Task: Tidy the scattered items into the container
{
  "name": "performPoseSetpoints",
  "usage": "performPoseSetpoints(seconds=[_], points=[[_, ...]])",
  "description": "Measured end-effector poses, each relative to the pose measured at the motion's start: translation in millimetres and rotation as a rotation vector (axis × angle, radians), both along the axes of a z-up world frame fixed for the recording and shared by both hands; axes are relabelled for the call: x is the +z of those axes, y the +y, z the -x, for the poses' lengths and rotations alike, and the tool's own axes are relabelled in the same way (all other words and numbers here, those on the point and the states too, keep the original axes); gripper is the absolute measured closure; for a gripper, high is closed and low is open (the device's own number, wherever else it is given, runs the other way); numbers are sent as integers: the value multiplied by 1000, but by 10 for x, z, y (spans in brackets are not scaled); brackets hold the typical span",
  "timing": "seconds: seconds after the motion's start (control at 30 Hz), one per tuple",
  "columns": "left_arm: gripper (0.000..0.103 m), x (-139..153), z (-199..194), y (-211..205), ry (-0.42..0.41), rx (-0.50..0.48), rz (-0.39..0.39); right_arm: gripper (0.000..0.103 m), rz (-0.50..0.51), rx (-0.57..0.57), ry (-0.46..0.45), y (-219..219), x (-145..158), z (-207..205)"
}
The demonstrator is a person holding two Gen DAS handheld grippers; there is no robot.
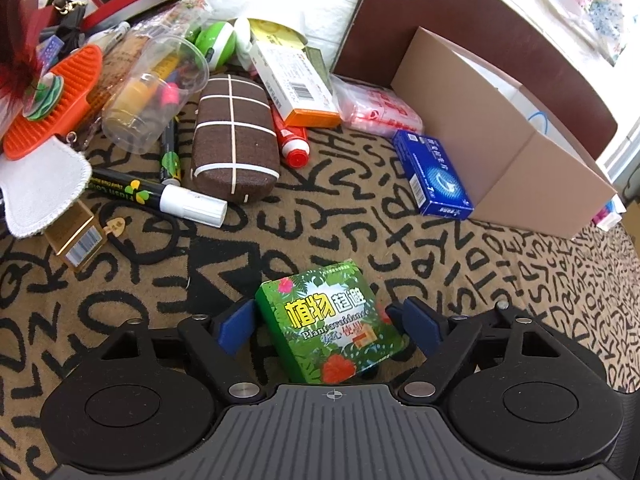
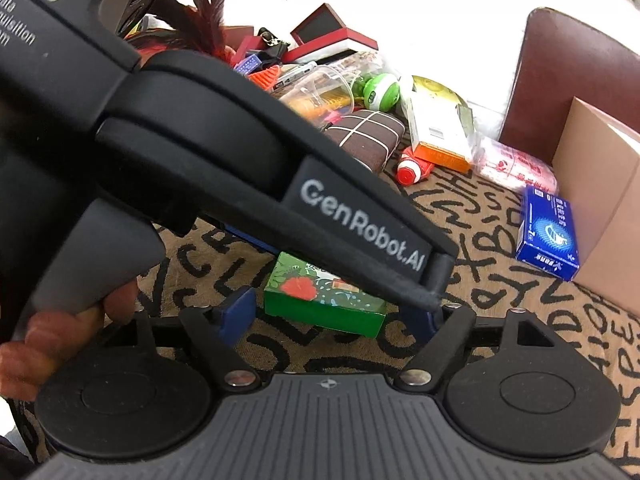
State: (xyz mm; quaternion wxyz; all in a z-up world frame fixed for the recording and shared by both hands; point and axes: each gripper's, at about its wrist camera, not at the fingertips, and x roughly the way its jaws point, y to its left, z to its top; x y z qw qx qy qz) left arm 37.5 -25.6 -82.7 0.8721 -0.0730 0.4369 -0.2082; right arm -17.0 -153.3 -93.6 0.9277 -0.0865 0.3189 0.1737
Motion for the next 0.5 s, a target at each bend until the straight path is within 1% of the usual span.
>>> performPoseSetpoints(seconds=[0.03,0.07,0.1,0.13,0.2,0.33,0.5], points=[[16,2,1,-13,-2,1,-6,24,-14,-4,7,-20,-11,-13],[20,9,10,-30,-6,-2,-14,26,-35,-6,16,-48,-20,-25],[21,17,23,-44,-10,-6,-19,32,-55,-8,21,-74,-19,-24],[22,25,33,-54,-11,-8,-23,34,-60,-11,19,-85,-11,-11],[23,39,54,-75,-10,-15,-26,34,-57,-16,15,-99,1,23],[23,110,113,-121,-16,-27,-3,34,-63,-24,5,-161,46,112],[23,348,144,-288,-56,-57,41,34,-37,-47,-51,-275,197,186]])
